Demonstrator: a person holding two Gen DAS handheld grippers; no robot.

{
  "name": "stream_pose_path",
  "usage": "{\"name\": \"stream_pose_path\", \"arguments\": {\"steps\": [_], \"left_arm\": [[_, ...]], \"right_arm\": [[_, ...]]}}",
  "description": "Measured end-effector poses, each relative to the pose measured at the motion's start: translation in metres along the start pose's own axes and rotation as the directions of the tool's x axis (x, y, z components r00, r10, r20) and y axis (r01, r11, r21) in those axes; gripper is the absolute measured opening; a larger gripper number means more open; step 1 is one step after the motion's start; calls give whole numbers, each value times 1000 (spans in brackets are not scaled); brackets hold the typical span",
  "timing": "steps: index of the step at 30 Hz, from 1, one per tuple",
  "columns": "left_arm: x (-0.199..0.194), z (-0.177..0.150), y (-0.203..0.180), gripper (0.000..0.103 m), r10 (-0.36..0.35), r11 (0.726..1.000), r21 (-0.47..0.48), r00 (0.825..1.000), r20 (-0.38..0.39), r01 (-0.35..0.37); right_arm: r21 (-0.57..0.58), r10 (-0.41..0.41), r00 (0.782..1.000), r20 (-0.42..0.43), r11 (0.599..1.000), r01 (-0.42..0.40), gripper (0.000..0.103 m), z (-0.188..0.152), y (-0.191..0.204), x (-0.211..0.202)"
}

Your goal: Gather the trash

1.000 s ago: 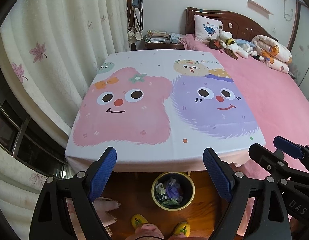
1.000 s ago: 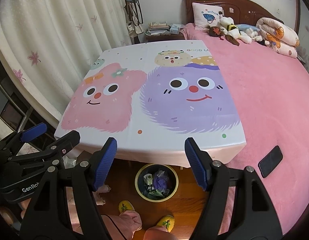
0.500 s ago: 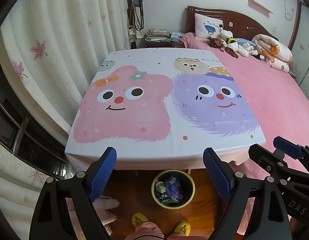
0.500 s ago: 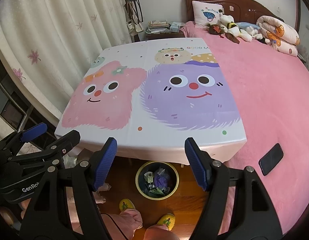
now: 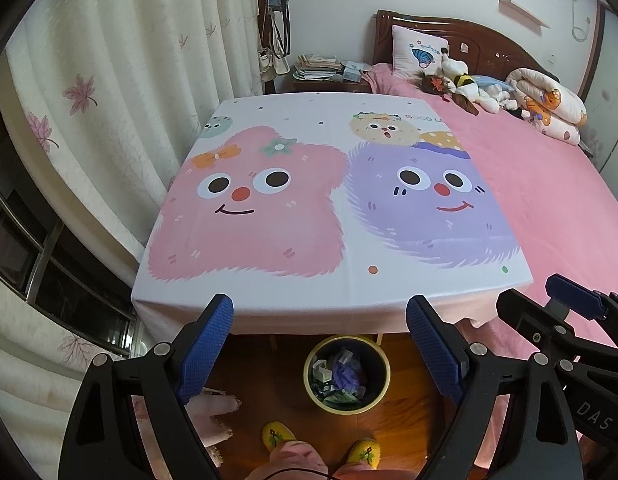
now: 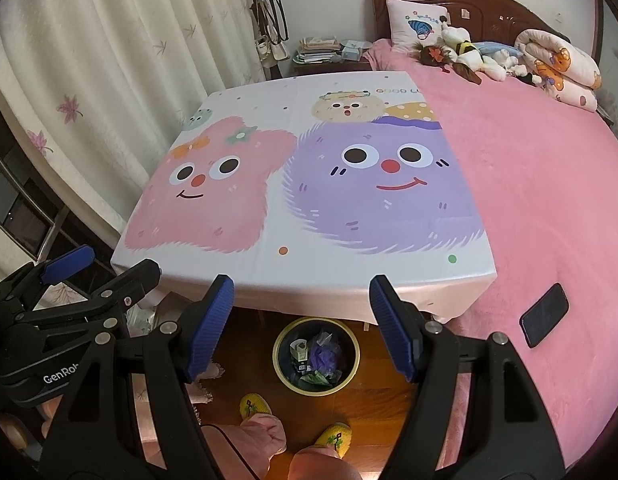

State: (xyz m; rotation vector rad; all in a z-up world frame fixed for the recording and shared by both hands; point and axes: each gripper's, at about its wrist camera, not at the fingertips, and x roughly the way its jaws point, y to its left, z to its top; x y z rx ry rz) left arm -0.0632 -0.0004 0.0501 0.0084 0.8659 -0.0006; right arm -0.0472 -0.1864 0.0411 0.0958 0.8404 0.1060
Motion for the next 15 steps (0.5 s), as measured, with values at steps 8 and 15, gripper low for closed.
{"name": "stream_pose_path", "arguments": {"steps": [8,15], "left_arm": [[-2,-20,4,89,4,1000,-8,1000,-9,-4],[-8,-34,2,89,6,1000,-9,1000,-15,-6]], "right_arm": [[-1,2,1000,-4,1000,-2,68,-1,0,1],[3,8,1000,-15,1000,-8,68,-5,0,2]]}}
